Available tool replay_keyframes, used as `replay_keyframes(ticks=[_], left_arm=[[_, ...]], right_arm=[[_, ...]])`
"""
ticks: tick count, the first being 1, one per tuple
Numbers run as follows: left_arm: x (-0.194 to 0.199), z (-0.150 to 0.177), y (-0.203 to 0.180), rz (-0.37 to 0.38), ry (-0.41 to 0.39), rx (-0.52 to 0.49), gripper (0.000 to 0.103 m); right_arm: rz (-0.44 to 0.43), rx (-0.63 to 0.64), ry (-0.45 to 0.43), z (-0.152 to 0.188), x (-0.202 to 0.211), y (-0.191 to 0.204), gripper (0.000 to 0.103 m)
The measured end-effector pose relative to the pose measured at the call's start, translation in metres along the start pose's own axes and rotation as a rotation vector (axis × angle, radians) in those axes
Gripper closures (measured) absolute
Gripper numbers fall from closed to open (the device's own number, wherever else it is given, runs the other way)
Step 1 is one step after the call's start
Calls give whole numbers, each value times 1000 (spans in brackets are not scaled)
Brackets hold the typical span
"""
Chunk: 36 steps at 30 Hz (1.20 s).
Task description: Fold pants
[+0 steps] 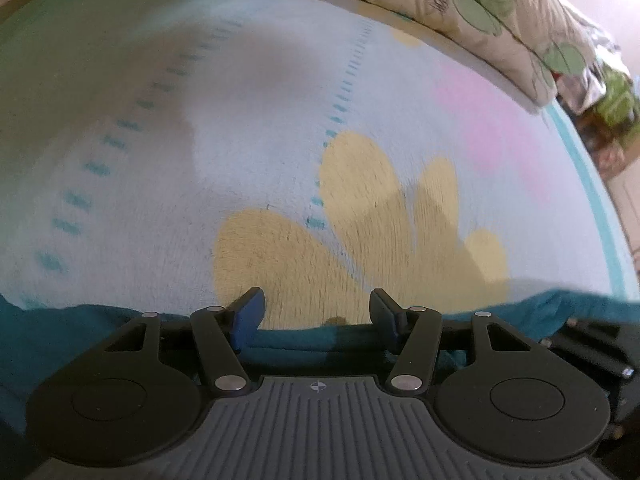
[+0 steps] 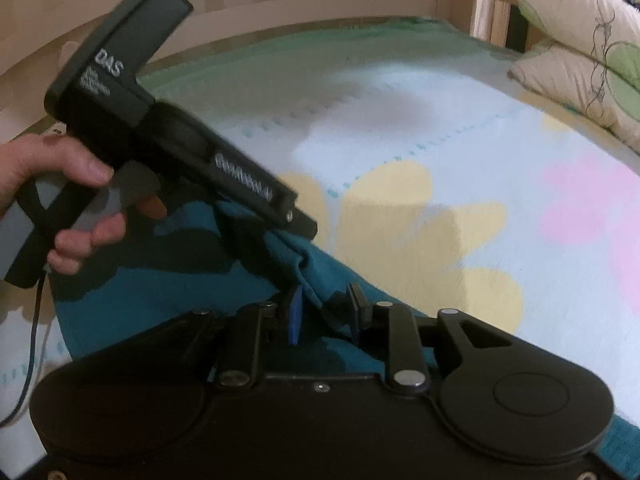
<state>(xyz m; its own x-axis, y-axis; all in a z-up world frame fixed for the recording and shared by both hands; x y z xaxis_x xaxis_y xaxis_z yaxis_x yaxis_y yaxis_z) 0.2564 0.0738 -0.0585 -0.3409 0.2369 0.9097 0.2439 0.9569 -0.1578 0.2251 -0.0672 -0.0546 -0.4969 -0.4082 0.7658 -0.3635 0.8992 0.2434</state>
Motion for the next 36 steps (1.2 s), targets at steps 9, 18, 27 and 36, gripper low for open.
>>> replay_keyframes(ticks=[9,18,27,36], left_arm=[[-3,-4,4,21,-1,33,46],[-2,-3,5,26,-2,28,46],[-3,-3,5,31,-6,30,46],[-3,-3,2,34,-4,5,46]], right_arm=[[26,65,-61,5,14,9,67],[44,87,-104,-13,12,6,67],[13,164,-10,0,-6,14,67],[-11,246,52,-11,-27,23,66]])
Point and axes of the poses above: each gripper's, at about its wrist camera, not at the fingertips, and x roughly against the way its jaws point, y to its left, z to its underside, the point moved 5 cm from there along -x, roughly the way its jaws point, and after that the axes turned 15 degrees about -x, right-handed, at the moved point
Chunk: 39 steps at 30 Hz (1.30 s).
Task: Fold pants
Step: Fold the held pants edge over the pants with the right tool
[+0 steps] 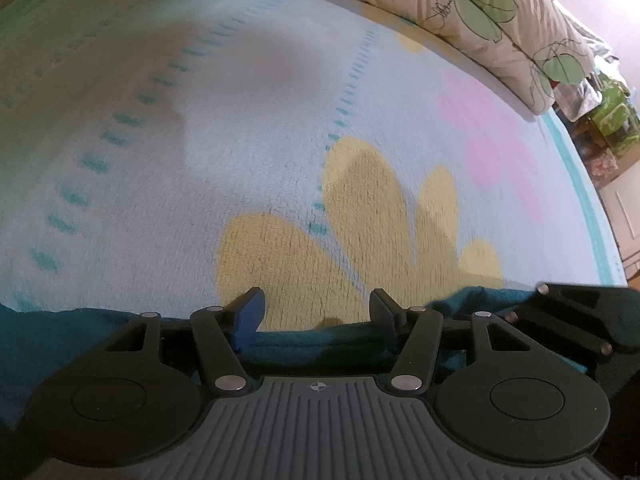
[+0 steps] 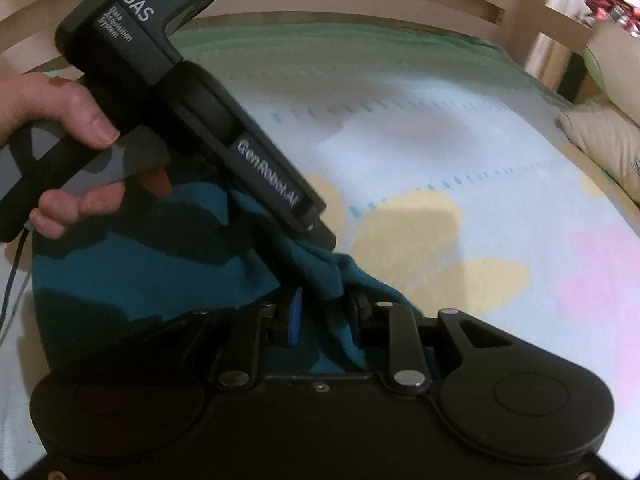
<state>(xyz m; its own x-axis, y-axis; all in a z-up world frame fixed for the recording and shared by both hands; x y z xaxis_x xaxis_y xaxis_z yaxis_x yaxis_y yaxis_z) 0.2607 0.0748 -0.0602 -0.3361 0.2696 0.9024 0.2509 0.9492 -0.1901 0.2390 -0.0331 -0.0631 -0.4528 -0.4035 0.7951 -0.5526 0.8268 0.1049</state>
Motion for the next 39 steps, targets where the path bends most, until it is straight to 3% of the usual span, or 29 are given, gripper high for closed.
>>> replay_keyframes(ticks=[7,9,11,15,19,22,26,29,31,35,36,37,39], left_arm=[[3,-1,0,-7,-10,-2,46],[12,-2,3,-47,-21,-4,46],[32,0,6,-87,-64,-8,47],[74,24,13,-169,-102,-24,47],[89,64,17,-200,-28,-32,47],[86,88,18,-227,48,-65,47],[79,107,21,-247,125,-98,46],[80,113,25,-262,108,-123,45],[80,115,27,-296,116,-156,44],[80,116,36,-289,113,-139,44],[82,117,37,-288,111,-138,44],[82,117,37,-284,109,-133,44],[84,116,36,-280,112,-134,45]], right_arm=[[-64,-11,43,2,-11,4,65],[-81,-83,32,1,-9,-4,65],[-86,-163,18,-2,-7,-15,73],[-106,-319,-6,-6,-4,-36,77],[-106,-376,-18,-6,-2,-41,78],[-75,-370,-15,-5,-1,-37,95],[9,-339,-50,-15,0,-35,97],[38,-384,-56,-25,-6,-44,98],[56,-405,-24,-29,-19,-48,98],[79,-439,36,-25,-40,-49,97],[78,-454,33,-26,-38,-51,95],[72,-478,30,-28,-32,-52,83],[71,-503,8,-30,-15,-55,78]])
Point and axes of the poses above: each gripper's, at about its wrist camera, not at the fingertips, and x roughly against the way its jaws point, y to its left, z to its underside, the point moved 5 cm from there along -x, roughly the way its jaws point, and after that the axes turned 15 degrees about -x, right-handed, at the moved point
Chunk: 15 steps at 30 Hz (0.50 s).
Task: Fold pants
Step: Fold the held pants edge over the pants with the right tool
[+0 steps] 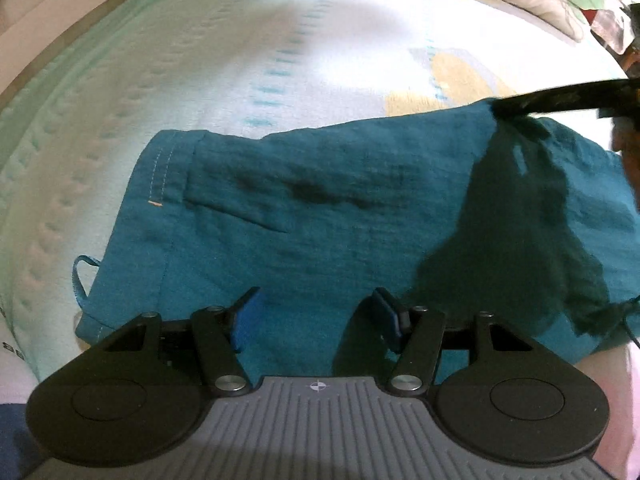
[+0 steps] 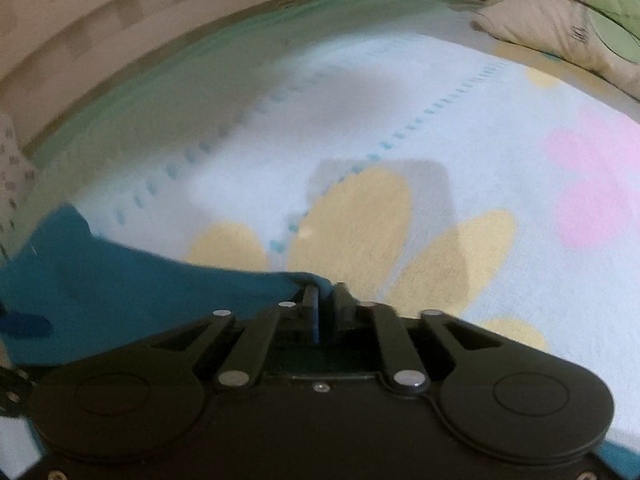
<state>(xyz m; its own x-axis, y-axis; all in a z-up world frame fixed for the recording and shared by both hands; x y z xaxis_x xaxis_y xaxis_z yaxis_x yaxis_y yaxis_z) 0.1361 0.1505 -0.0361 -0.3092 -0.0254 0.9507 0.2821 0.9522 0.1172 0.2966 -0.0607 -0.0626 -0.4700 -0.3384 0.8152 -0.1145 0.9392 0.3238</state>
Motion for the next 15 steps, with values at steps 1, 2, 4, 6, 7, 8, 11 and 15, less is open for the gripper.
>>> replay_keyframes(ticks=[1,2,4,6,7,8,11,15], left_arm=[[0,-1,0,-1,4,-3,45],[1,-2,-1,-4,9,-4,46],[7,-6,-2,-11,7,2,46],[15,-9,-7,-9,-25,6,46],[19,-11,-12,-2,-41,2,46],[23,-14,-18,6,-52,-4,46],[27,-23,-42,42,-70,-38,46],[22,-26,-81,75,-78,-99,46]], right_arm=[[5,2,-12,-1,12,-1,78],[10,6,-22,-1,23,-2,78],[6,-11,-20,5,46,-6,78],[-7,-46,16,19,64,-11,78],[-12,-65,37,29,71,-13,78],[-12,-81,57,41,77,-15,78],[27,-121,118,83,89,-22,78],[105,-171,184,137,94,-26,78]])
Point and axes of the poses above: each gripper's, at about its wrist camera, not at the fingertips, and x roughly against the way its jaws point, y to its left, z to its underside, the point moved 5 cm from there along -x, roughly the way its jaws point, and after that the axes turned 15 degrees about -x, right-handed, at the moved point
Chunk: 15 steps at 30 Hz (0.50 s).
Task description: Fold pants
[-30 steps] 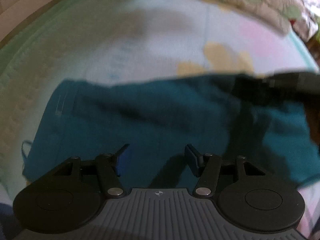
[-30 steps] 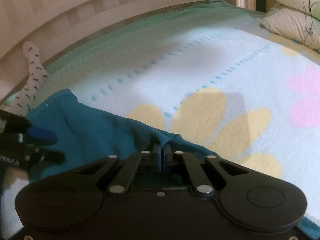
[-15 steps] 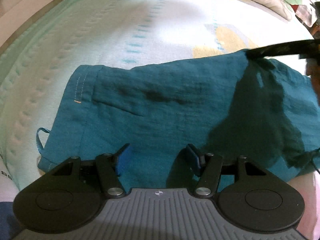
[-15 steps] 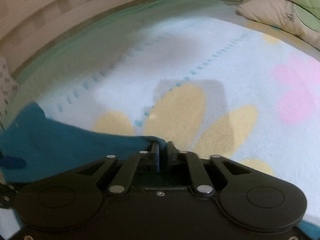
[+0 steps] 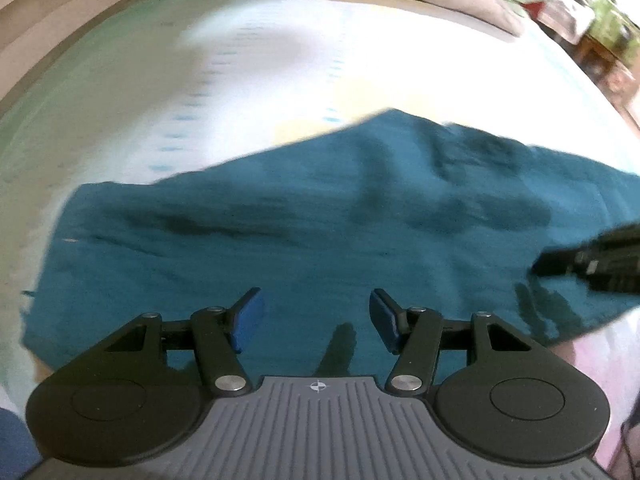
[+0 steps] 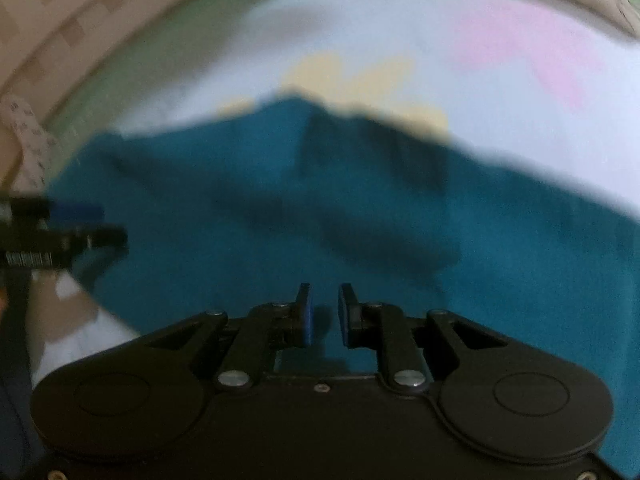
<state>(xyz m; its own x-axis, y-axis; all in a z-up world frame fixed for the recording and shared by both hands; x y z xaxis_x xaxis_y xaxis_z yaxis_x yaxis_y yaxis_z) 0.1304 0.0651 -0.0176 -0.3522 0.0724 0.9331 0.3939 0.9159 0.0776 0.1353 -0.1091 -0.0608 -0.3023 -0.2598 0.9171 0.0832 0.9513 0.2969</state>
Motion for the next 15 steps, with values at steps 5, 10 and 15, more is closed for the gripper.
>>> replay_keyframes(ticks=[5,10,15], left_arm=[[-19,3,-25,1,44,-36,46],[-16,2,-44,-19,47,-94,46],[-19,16,-34,-43,73,-87,45]], right_arm=[[70,20,-46,37,8,5,78],[-9,-36,-108,26,22,21,77],[-90,-13,-126,21,16,49,77]])
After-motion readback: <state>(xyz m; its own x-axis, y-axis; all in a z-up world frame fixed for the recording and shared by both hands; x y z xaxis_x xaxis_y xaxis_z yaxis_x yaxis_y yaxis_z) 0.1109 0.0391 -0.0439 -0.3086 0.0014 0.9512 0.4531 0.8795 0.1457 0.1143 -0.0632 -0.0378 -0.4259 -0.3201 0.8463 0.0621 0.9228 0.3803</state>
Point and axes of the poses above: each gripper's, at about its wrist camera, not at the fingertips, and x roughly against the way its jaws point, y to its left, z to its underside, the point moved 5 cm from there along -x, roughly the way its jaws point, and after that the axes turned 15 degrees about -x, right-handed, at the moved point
